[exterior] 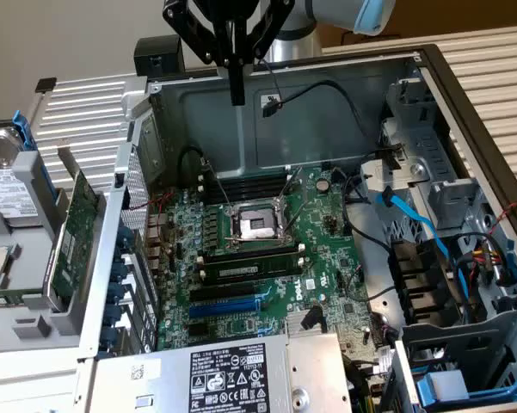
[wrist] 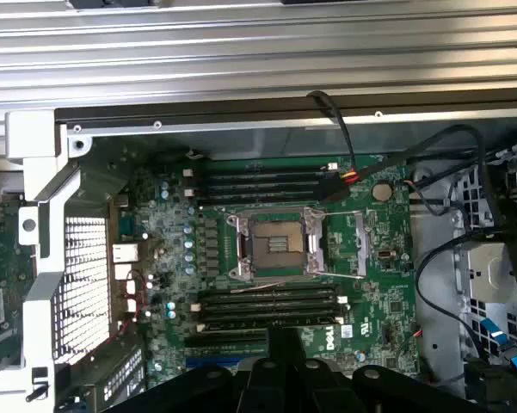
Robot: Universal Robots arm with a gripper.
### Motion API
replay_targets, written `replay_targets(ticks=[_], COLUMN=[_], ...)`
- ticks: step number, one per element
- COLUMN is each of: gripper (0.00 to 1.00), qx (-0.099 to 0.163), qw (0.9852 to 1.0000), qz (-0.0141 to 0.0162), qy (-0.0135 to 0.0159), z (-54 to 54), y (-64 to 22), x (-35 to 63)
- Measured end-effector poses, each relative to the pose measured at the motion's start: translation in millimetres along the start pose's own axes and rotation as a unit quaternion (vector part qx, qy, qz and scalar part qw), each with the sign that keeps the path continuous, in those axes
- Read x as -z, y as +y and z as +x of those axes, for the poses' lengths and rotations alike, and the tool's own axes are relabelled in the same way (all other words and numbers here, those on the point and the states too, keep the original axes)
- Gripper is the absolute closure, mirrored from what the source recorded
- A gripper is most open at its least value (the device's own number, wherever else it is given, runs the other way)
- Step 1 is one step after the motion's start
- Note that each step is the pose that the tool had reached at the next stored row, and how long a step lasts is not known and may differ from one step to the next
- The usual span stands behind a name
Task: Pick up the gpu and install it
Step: 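Reach for the gpu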
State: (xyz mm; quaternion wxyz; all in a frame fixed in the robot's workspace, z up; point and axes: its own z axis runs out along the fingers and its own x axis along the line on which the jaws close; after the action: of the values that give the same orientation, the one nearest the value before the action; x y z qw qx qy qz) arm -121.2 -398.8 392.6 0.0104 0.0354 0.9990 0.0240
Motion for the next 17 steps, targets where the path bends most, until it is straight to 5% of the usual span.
replay_targets(ticks=[17], gripper=[0.89], qx=[0.000], qw=[1.0000], qz=[0.0017], qy=[-0.0001], z=[0.3], y=[5.9], x=[-0.3])
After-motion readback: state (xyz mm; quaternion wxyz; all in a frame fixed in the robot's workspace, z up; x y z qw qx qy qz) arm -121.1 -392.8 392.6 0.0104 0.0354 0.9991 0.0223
